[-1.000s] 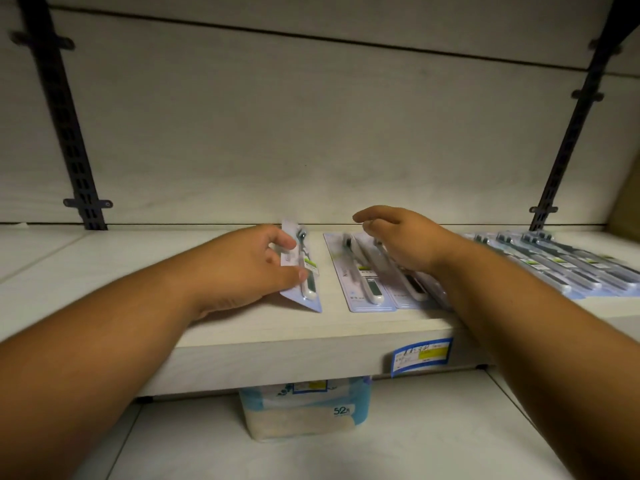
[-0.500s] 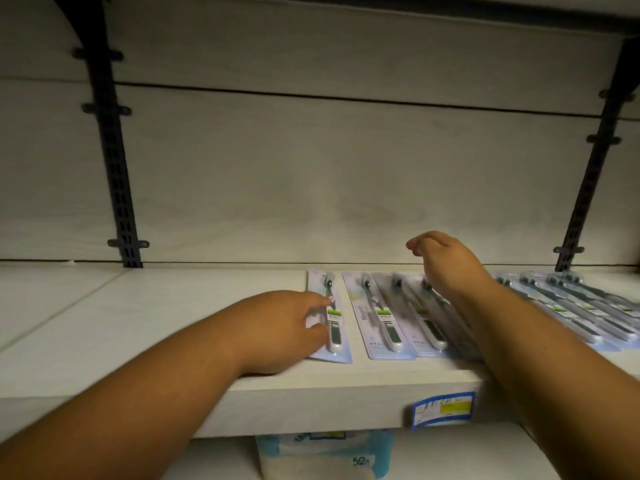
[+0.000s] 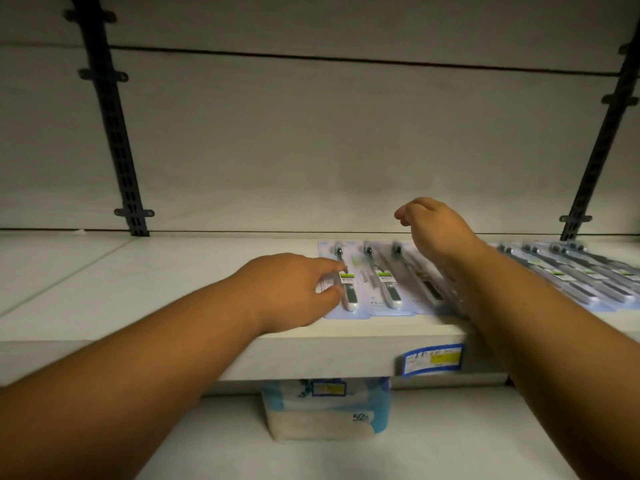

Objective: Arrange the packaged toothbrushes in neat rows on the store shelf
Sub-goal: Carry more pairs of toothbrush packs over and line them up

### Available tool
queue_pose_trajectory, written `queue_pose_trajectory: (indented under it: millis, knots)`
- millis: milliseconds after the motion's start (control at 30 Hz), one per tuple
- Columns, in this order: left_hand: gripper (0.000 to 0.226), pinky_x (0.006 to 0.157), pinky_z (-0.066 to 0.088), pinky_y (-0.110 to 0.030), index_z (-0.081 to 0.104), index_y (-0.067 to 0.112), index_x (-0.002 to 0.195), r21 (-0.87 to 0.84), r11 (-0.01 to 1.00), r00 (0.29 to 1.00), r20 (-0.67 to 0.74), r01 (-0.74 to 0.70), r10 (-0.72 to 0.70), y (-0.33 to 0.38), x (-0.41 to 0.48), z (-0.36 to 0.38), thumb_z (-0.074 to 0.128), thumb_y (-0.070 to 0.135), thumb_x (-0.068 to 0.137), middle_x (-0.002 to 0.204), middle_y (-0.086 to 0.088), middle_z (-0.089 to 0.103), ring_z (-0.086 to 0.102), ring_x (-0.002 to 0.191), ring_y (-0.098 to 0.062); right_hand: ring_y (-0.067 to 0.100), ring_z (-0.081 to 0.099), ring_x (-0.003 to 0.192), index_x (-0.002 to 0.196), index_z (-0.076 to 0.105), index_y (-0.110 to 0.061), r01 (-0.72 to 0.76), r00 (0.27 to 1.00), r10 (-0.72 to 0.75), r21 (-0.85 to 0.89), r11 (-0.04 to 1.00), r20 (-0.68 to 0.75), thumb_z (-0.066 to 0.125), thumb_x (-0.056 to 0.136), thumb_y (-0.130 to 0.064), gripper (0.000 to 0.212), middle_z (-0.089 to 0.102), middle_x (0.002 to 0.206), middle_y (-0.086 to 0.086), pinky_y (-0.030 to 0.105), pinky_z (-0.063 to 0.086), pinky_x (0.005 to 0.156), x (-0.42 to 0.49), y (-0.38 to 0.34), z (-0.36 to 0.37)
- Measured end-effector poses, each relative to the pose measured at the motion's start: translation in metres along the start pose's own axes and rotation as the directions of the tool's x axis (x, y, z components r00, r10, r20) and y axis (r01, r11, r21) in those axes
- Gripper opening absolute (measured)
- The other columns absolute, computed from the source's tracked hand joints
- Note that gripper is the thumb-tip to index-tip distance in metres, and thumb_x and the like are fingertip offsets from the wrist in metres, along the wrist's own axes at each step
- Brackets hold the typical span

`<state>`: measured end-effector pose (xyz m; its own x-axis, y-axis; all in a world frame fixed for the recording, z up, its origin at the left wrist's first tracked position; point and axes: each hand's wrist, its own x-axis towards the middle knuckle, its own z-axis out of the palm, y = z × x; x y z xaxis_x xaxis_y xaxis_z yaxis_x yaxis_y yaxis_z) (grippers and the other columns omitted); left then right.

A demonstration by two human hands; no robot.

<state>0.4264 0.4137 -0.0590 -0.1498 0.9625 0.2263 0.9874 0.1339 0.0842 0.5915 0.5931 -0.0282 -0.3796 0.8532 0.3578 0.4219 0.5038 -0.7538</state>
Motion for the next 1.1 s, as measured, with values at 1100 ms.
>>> queue_pose_trajectory:
  millis: [1100]
  knots:
    - [0.058,0.110,0.043,-0.046,0.044,0.040,0.140,-0.336,0.924,0.845,-0.429,0.181,-0.321,-0.262,-0.442,-0.173,0.053,0.058,0.085,0.137,0.018,0.058,0.053,0.130,-0.003,0.002,0.052,0.133,0.147,0.048,-0.023,0.617,0.606,-0.770,0.494,0.613,0.199,0.059,0.095,-0.048,0.058,0.057,0.143,-0.011,0.037,0.045,0.113,-0.262,-0.309,0.226]
